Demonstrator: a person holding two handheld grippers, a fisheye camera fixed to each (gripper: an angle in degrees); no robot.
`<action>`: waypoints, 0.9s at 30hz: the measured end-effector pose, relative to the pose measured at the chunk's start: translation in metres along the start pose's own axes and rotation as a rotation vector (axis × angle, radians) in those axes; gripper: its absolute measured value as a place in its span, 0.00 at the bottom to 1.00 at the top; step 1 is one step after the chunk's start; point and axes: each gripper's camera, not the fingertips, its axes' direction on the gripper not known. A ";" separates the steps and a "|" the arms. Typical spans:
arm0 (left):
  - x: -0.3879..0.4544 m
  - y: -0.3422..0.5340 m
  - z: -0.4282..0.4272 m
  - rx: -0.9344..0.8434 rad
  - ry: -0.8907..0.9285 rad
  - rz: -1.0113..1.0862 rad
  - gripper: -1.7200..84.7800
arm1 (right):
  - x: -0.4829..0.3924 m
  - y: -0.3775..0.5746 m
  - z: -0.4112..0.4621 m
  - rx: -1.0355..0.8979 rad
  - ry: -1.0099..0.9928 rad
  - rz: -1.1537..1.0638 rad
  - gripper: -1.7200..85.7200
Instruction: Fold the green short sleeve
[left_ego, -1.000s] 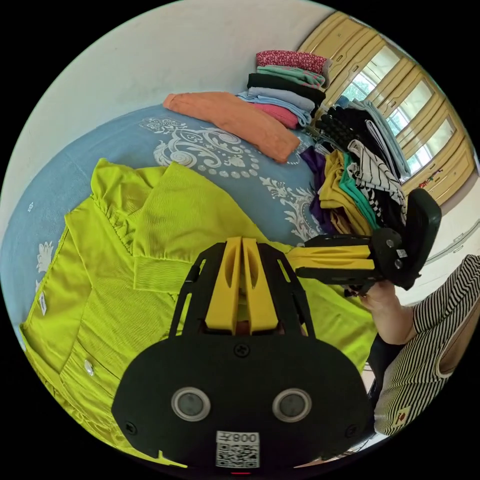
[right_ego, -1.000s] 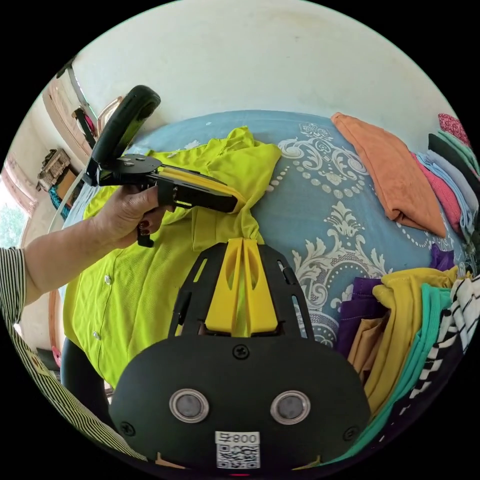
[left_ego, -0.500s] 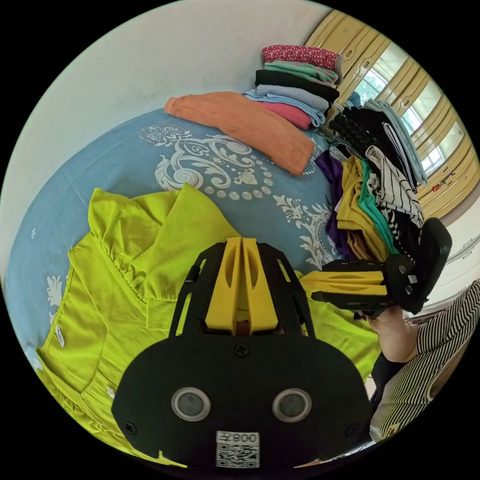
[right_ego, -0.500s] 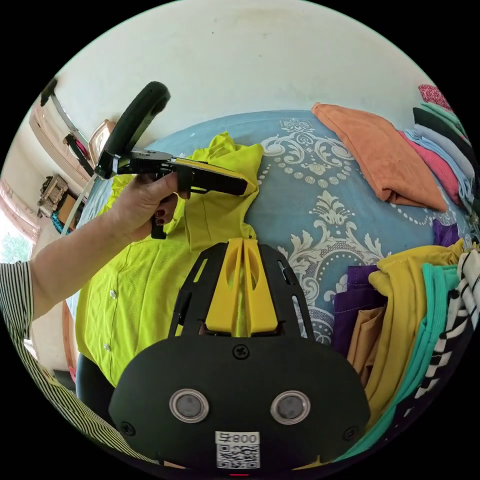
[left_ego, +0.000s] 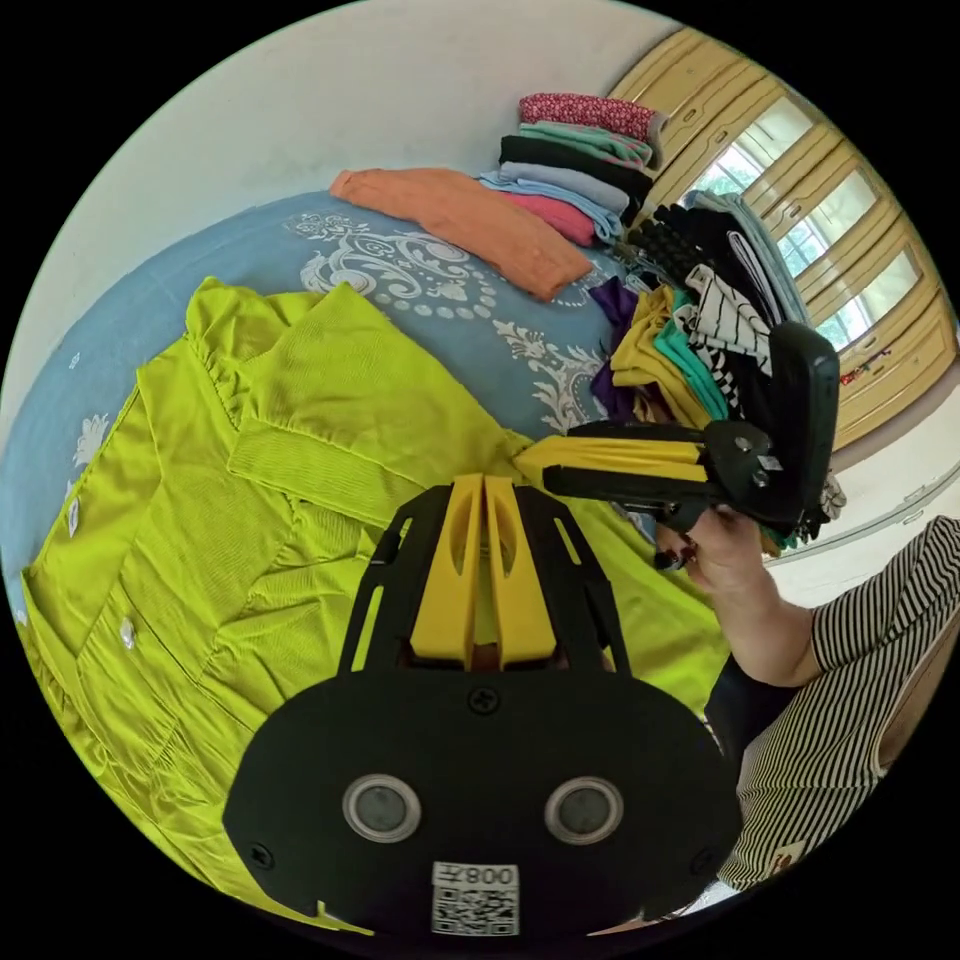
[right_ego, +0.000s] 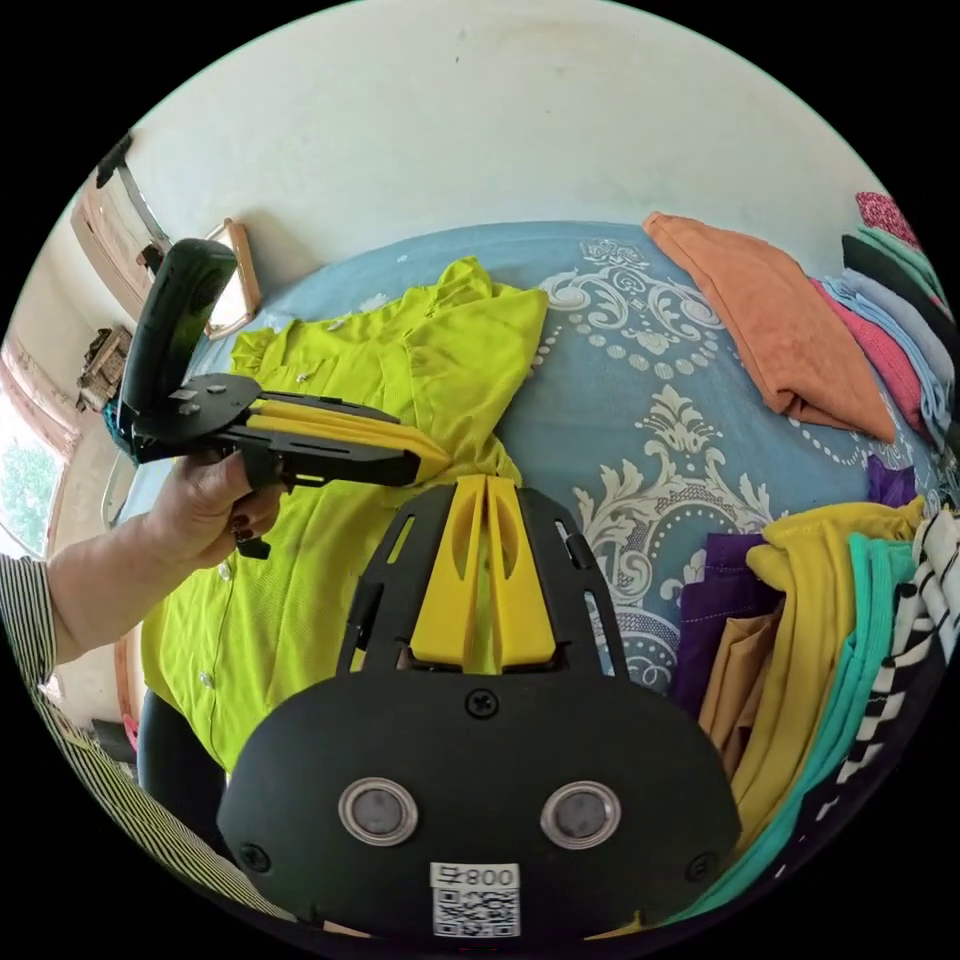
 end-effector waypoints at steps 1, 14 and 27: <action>0.000 0.002 -0.004 0.008 0.008 -0.005 0.02 | 0.000 0.000 -0.003 0.017 -0.029 0.012 0.02; -0.013 0.066 -0.047 0.086 0.031 -0.099 0.02 | -0.061 -0.038 -0.025 0.047 -0.031 -0.040 0.02; -0.024 0.127 -0.093 0.081 0.087 -0.095 0.02 | -0.117 -0.087 -0.014 0.019 0.023 -0.016 0.02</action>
